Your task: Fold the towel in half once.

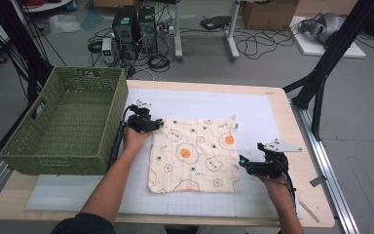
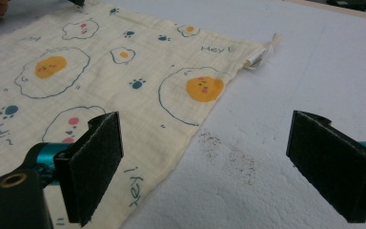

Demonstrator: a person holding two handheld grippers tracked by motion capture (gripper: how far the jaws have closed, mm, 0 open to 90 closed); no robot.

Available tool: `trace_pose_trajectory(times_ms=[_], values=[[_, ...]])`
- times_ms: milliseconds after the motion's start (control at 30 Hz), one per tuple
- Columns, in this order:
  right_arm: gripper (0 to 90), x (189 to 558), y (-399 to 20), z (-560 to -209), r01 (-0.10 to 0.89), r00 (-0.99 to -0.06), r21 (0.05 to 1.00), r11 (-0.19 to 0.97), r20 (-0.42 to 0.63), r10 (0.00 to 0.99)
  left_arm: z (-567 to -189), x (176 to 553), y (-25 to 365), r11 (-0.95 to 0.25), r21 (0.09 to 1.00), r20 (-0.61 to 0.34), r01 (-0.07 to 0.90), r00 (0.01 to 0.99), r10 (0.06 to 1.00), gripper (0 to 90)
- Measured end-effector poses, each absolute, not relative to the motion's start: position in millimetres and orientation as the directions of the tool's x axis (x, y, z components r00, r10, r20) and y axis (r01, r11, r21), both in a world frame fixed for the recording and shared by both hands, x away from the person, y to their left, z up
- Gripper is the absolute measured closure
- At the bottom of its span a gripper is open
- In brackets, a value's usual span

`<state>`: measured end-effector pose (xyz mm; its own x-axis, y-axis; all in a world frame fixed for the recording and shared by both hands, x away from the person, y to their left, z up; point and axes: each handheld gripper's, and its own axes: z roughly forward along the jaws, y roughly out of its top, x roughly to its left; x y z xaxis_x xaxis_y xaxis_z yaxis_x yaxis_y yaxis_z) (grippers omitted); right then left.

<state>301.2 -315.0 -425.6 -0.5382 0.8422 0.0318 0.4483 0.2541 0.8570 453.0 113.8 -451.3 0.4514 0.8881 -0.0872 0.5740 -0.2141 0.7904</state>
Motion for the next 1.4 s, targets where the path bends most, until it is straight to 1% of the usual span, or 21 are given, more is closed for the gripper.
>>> trace_pose_trajectory(times_ms=[100,133,200,267,300,433,467,600,700,800,867,900,933,967,1167,1233,1333,1400], values=[[11.4,303.0,-314.9,-426.6,0.456,-0.536,0.853,0.254,0.035,0.844,-450.5,451.9,114.2,-0.241,0.789,-0.057,0.565,0.458,0.887,50.6],[11.4,303.3,-314.0,-426.7,0.454,-0.537,0.853,0.256,0.033,0.843,-450.4,451.5,114.6,-0.251,0.789,-0.048,0.562,0.462,0.886,54.2],[11.4,302.7,-312.8,-426.2,0.455,-0.54,0.851,0.263,0.029,0.841,-450.1,450.9,115.0,-0.255,0.787,-0.047,0.562,0.467,0.883,55.6],[11.4,302.7,-312.2,-426.0,0.451,-0.542,0.852,0.265,0.025,0.84,-449.0,449.8,115.9,-0.281,0.782,-0.032,0.556,0.486,0.874,60.6],[11.4,303.1,-312.3,-426.0,0.452,-0.54,0.851,0.267,0.023,0.841,-448.8,449.3,116.1,-0.287,0.783,-0.033,0.552,0.498,0.867,64.4],[11.4,306.6,-311.9,-426.6,0.466,-0.533,0.844,0.265,0.029,0.846,-449.6,446.8,113.0,-0.305,0.789,-0.037,0.534,0.536,0.844,84.1],[11.4,310.1,-312.0,-426.4,0.471,-0.526,0.841,0.265,0.027,0.85,-449.8,446.3,112.4,-0.309,0.79,-0.03,0.53,0.536,0.844,85.9],[11.6,331.7,-310.3,-426.2,0.5,-0.544,0.813,0.298,0.026,0.839,-451.1,446.9,116.0,-0.268,0.795,-0.075,0.544,0.527,0.846,86.5],[12.8,353.2,-303.5,-427.9,0.529,-0.555,0.788,0.314,0.041,0.831,-451.0,447.3,116.8,-0.268,0.794,-0.079,0.546,0.53,0.844,86.7],[18.2,375.0,-295.7,-427.4,0.541,-0.562,0.775,0.326,0.045,0.826,-451.4,447.5,117.0,-0.257,0.796,-0.09,0.548,0.527,0.845,86.8],[25.8,390.0,-292.3,-426.1,0.553,-0.563,0.765,0.331,0.051,0.825,-451.3,447.5,117.4,-0.259,0.795,-0.09,0.549,0.528,0.844,86.7],[32.1,399.4,-290.5,-425.5,0.56,-0.568,0.757,0.337,0.055,0.821,-451.2,447.4,117.5,-0.259,0.794,-0.089,0.549,0.528,0.845,86.8],[36.4,405.1,-288.8,-424.9,0.57,-0.569,0.746,0.345,0.055,0.821,-451.3,447.4,117.6,-0.258,0.795,-0.091,0.55,0.529,0.844,86.7],[38.8,412.8,-285.6,-425.0,0.568,-0.57,0.743,0.354,0.044,0.821,-451.3,447.5,117.8,-0.258,0.794,-0.092,0.55,0.528,0.844,86.7],[45.8,443.5,-273.4,-431.6,0.606,-0.519,0.701,0.375,-0.009,0.855,-451.6,447.8,118.4,-0.245,0.795,-0.107,0.554,0.527,0.843,86.7],[46.8,452.8,-267.6,-432.3,0.608,-0.514,0.697,0.381,-0.021,0.857,-451.4,447.7,118.9,-0.252,0.794,-0.105,0.554,0.531,0.841,86.7],[51.1,462.7,-255.5,-433.2,0.598,-0.515,0.683,0.42,-0.074,0.854,-451.7,447.9,119.2,-0.237,0.795,-0.12,0.559,0.527,0.841,86.7],[54.4,466.9,-250.0,-436.5,0.614,-0.514,0.662,0.43,-0.078,0.854,-451.7,448.1,120.6,-0.228,0.792,-0.132,0.566,0.524,0.841,86.7]])
